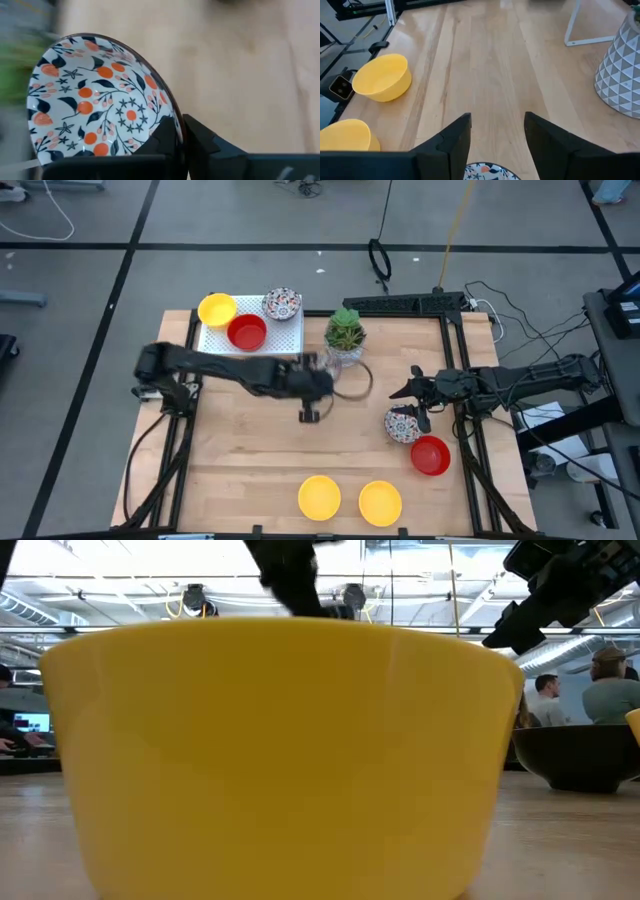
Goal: Pick & Place Mini bowls
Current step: Stack the patterned bowl on top of the other patterned bowl on the shelf
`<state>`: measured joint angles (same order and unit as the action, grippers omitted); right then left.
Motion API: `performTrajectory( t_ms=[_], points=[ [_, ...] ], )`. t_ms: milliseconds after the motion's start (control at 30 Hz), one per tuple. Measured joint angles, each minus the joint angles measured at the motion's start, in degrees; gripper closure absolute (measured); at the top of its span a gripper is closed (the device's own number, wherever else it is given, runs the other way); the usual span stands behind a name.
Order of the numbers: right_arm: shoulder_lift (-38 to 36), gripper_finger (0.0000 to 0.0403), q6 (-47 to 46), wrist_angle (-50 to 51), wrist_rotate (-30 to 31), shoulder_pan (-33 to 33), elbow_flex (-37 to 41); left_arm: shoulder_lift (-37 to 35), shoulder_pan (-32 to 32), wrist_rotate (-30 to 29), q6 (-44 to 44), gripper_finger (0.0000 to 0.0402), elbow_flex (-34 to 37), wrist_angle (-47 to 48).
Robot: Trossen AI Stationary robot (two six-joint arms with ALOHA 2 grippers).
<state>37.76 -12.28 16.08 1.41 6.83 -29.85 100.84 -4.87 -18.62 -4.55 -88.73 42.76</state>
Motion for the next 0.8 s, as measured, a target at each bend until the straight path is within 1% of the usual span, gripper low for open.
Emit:
performTrajectory(
  t_ms=[100, 167, 233, 267, 367, 500, 600, 700, 800],
  points=[
    [0.0, 0.0232, 1.2, 0.0, 0.0, 0.0, 0.0, -5.3, 1.9, -7.3, -2.4, 0.0357, 0.0, 0.0],
    [0.0, 0.0232, 1.3, 0.0, 0.0, 0.0, 0.0, -8.0, 3.9, -12.2, -4.2, 0.0352, 0.0, 0.0],
    [0.0, 0.0232, 1.4, 0.0, 0.0, 0.0, 0.0, -10.1, 6.8, -14.7, -5.4, 0.0355, 0.0, -0.1],
    [0.0, 0.0232, 1.4, 0.0, 0.0, 0.0, 0.0, -11.0, 8.6, -15.1, -5.5, 0.0358, 0.0, 0.0],
    [0.0, 0.0232, 1.4, 0.0, 0.0, 0.0, 0.0, -12.2, 14.4, -15.1, -5.1, 0.0375, 0.0, 0.0],
    [0.0, 0.0232, 1.4, 0.1, 0.0, 0.0, 0.0, -11.3, 21.6, -14.1, -3.9, 0.0386, 0.0, 0.6],
    [0.0, 0.0232, 1.4, 0.1, 0.0, 0.0, 0.0, -9.7, 25.7, -10.4, -2.5, 0.0376, 0.0, 0.9],
    [0.0, 0.0232, 1.4, 0.4, 0.0, 0.0, 0.0, -8.3, 28.3, -7.2, -1.7, 0.0362, 0.0, 0.9],
    [0.0, 0.0232, 1.4, 0.9, 0.0, 0.0, 0.0, -8.0, 29.7, -6.3, -1.7, 0.0361, 0.0, 1.9]
  ],
)
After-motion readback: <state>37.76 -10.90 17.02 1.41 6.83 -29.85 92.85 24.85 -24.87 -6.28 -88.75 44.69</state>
